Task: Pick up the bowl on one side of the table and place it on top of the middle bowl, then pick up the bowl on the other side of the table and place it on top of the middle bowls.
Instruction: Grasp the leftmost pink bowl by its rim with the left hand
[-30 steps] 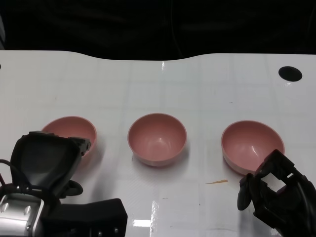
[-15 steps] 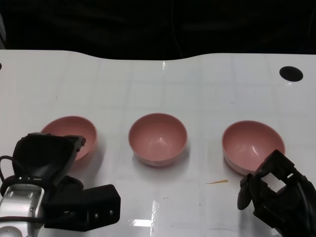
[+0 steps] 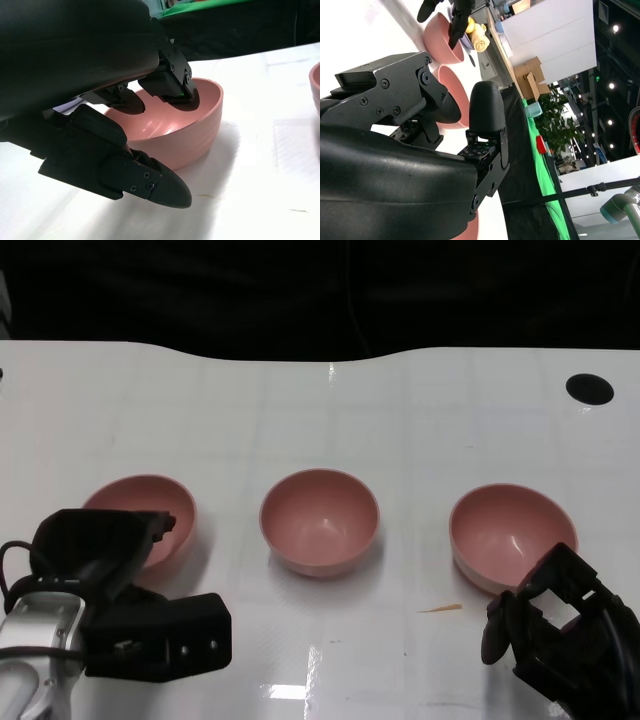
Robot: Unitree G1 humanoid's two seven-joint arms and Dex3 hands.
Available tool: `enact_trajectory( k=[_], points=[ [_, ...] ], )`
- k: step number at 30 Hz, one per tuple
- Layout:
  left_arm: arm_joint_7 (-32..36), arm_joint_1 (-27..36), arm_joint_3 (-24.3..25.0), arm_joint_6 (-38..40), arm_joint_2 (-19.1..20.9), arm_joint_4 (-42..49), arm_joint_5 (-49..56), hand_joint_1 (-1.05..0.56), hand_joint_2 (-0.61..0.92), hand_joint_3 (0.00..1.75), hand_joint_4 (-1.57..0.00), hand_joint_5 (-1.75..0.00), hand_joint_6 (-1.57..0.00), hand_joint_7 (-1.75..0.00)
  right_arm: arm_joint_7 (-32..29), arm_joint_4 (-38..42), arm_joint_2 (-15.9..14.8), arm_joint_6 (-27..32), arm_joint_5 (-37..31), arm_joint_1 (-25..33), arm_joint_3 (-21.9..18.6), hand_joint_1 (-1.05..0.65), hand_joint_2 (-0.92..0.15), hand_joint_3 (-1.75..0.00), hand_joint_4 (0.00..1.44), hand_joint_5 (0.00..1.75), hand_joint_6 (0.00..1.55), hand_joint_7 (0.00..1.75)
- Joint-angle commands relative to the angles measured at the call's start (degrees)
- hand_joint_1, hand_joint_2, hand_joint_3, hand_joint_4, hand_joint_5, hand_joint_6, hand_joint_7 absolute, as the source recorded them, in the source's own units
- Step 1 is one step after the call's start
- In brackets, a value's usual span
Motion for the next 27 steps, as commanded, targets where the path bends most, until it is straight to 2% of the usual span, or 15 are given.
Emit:
enact_trajectory(
  k=[1,19,21,23,24,25,26,27],
  points=[
    [1.42,-2.51,-1.23,-1.77,1.12,5.24,-2.0,-0.77,0.92,0.13,-0.54,-0.01,-0.57,0.0,0.23,-0.29,-0.39,-0.54,0.34,0.16,-0.25,0.01,-0.73,-1.16,0.84,1.75,0.53,1.75],
    [8.55,-12.4,-7.31,-5.37,-1.99,25.84,-7.43,-0.69,0.92,0.18,-0.59,-0.02,-0.62,-0.02,-0.92,-0.85,-0.22,-0.29,-0.37,0.43,0.21,0.02,-0.71,-1.17,0.85,1.75,0.54,1.75],
    [9.51,-13.28,-7.63,-5.88,-2.47,28.01,-8.12,-0.63,0.92,0.18,-0.6,-0.02,-0.63,-0.02,-1.01,-0.96,-0.45,-0.02,-0.59,0.44,0.3,0.01,-0.71,-1.18,0.85,1.75,0.54,1.75],
    [11.06,-13.92,-8.04,-6.27,-2.9,29.75,-8.6,-0.43,0.92,0.19,-0.68,-0.04,-0.7,-0.04,-1.18,-1.17,-0.39,0.38,-0.31,0.48,0.23,0.02,-0.71,-1.17,0.85,1.75,0.54,1.75],
    [12.03,-14.14,-8.09,-6.58,-3.13,30.58,-8.94,-0.39,0.92,0.19,-0.69,-0.05,-0.71,-0.04,-1.12,-1.02,-0.44,-0.01,-0.58,0.45,0.26,0.02,-0.71,-1.17,0.85,1.75,0.54,1.75],
    [13.44,-14.17,-7.9,-7.29,-3.35,31.3,-9.5,-0.33,0.92,0.2,-0.76,-0.06,-0.77,-0.05,-1.24,-0.84,-0.41,-0.52,-0.97,0.42,0.29,0.02,-0.71,-1.17,0.85,1.75,0.54,1.75],
    [14.51,-14.24,-7.79,-7.87,-3.51,31.92,-9.93,-0.24,0.92,0.2,-0.92,-0.11,-0.88,-0.08,-1.33,-0.72,-0.39,-0.89,-1.31,0.39,0.31,0.02,-0.71,-1.17,0.85,1.75,0.54,1.75],
    [15.75,-14.24,-7.35,-8.89,-3.8,32.62,-10.76,-0.21,0.92,0.19,-0.98,-0.13,-0.92,-0.09,-1.14,-0.38,-0.38,-1.4,-1.48,0.27,0.26,0.02,-0.71,-1.17,0.85,1.75,0.54,1.75]
  ],
)
